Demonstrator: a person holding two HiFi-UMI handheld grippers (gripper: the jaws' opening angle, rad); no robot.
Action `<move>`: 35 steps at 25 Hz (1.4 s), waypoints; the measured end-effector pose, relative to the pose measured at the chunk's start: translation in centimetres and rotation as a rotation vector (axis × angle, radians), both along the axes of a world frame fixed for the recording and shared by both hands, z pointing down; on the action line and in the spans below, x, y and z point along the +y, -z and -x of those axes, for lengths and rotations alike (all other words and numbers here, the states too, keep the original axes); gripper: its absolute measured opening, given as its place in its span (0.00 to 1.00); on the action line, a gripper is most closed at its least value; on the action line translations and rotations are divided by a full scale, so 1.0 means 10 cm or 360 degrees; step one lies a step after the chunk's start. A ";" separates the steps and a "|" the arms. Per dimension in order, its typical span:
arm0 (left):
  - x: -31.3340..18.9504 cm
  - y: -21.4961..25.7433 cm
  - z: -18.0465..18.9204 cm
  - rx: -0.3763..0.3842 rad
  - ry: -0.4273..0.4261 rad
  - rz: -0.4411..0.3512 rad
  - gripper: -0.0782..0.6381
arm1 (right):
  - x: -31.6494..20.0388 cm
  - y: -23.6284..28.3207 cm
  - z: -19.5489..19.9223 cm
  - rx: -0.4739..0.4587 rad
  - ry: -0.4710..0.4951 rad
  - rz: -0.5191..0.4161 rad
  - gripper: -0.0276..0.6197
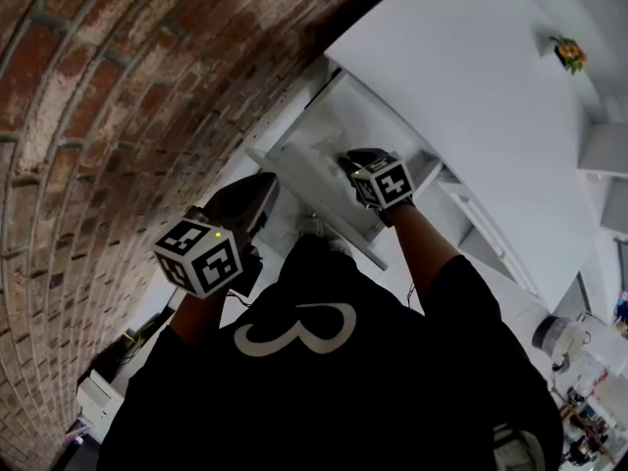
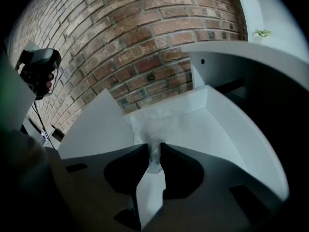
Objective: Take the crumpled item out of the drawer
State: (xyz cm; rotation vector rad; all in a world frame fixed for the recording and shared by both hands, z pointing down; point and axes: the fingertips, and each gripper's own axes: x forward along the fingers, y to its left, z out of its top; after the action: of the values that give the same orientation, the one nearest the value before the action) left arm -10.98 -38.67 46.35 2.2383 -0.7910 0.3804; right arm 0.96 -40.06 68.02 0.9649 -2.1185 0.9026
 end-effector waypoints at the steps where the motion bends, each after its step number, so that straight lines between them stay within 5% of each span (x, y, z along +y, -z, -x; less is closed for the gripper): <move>1: 0.03 0.03 -0.01 0.0004 0.0007 -0.0004 0.11 | 0.01 0.07 0.00 -0.0010 0.0010 -0.0023 0.17; 21: 0.69 0.80 -0.18 0.0117 0.0032 -0.0250 0.11 | 0.59 1.92 -0.11 -0.0230 0.0005 -0.0498 0.17; 29: 0.99 1.21 -0.29 0.0171 0.0018 -0.0403 0.11 | 1.00 2.53 -0.17 -0.0301 0.0050 -0.0674 0.17; 35: 1.20 1.46 -0.33 0.0101 -0.0031 -0.0594 0.11 | 1.24 2.94 -0.26 -0.0368 0.0089 -0.0787 0.17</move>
State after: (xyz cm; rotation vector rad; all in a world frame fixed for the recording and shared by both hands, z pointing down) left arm -7.69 -26.68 31.76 2.5906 -0.8630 0.1788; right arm 3.52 -27.63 38.66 1.0696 -2.6240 0.4834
